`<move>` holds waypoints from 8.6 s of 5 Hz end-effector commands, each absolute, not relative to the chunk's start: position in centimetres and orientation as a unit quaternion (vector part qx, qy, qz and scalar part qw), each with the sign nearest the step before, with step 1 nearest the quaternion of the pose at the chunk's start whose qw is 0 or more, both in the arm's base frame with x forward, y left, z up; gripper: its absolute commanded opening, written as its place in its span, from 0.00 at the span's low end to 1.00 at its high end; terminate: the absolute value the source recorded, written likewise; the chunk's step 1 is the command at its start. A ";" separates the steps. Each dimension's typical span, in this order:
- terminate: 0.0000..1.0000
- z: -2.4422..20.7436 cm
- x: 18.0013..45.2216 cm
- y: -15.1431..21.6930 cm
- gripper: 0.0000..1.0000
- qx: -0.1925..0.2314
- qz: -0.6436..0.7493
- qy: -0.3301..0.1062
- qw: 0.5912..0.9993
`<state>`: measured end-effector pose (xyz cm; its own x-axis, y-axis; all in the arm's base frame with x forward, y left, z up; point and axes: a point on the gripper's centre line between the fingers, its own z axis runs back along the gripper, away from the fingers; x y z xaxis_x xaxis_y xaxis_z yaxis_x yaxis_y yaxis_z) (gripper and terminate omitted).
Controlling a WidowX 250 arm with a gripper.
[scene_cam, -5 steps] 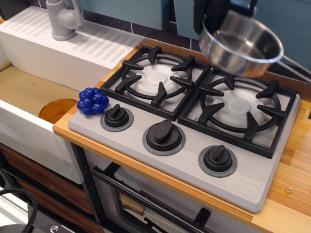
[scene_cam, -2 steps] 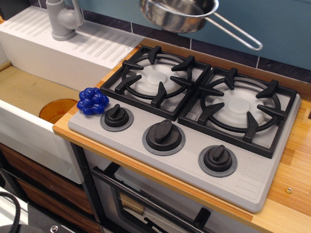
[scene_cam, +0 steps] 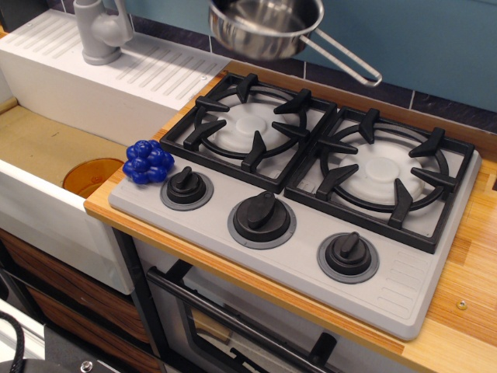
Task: Put pan on stove and put blueberry in pan
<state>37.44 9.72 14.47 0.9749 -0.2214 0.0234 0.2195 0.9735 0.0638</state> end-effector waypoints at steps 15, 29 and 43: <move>0.00 17.4 30.4 10.8 1.00 0.053 -0.073 -0.075 0.993; 0.00 6.8 26.2 12.8 0.00 0.077 -0.056 -0.121 0.988; 0.00 13.0 36.9 7.6 1.00 0.067 -0.079 -0.151 0.983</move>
<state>35.77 8.05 10.02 0.9631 -0.1671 0.2110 0.1427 0.9817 0.1261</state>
